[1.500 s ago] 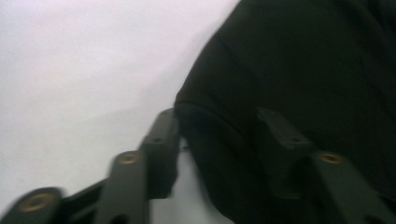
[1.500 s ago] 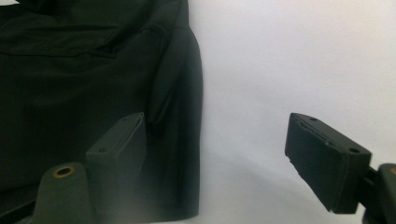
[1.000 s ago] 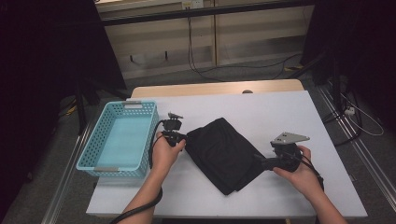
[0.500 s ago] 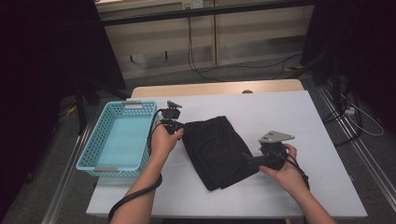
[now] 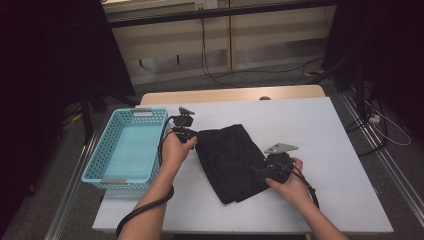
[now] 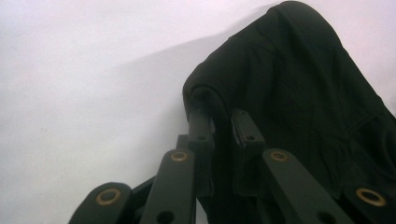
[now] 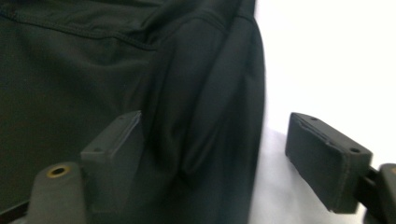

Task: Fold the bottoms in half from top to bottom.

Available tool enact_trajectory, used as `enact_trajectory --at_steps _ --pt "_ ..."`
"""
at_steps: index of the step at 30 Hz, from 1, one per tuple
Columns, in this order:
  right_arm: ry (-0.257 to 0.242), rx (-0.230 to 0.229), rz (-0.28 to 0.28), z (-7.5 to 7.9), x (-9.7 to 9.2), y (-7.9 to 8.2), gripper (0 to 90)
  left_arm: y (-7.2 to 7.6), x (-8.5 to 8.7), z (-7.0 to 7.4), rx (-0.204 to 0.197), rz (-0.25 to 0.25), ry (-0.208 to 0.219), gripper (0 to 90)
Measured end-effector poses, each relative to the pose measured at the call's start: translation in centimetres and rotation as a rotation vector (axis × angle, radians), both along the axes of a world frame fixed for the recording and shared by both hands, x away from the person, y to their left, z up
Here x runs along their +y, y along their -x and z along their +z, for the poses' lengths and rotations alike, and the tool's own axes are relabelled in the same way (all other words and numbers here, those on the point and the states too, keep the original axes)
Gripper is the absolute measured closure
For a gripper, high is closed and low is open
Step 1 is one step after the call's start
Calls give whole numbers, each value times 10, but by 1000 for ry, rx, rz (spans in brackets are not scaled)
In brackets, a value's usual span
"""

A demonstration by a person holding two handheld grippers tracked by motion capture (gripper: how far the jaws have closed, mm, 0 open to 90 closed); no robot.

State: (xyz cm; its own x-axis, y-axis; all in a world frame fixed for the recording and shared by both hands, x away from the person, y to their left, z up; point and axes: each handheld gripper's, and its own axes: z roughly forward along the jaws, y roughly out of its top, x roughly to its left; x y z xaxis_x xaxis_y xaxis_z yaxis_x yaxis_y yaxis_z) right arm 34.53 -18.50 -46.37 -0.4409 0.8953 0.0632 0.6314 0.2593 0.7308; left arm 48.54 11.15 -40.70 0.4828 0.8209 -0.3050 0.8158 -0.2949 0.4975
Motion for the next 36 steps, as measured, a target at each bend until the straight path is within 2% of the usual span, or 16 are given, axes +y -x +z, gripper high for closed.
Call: enact_trajectory --at_steps 4,6,11,16,18,23,25,26,28,30,36 --pt "-11 -14 -3 0 -11 9 321 2 -2 1 -4 -6 11 796" --pt "-18 -20 -6 -1 -15 12 334 2 -4 2 -7 -14 13 789" --pt "2 -33 -22 -1 -9 16 358 2 -5 1 -16 -7 1 771" --pt "-23 -21 -33 -1 -9 18 395 3 -2 -1 -6 -6 -3 761" --pt "-28 -21 -34 -1 -7 19 441 3 -2 -1 -4 -5 -5 756" --pt "-56 -12 -53 -1 -6 19 489 2 -3 -2 7 -7 -9 744" --pt "-55 -14 -55 -1 -4 19 527 1 -3 -3 9 -1 -11 728" --pt "-55 -14 -45 -1 -3 19 577 0 -2 -2 11 -5 -18 718" --pt "-78 -7 -29 -1 -2 18 682 0 -2 -3 17 12 -15 688" --pt "-109 7 -7 -1 -2 17 778 -1 0 -5 19 6 -25 644" --pt "-125 7 -1 -1 -2 17 807 0 4 -8 10 33 -48 393"
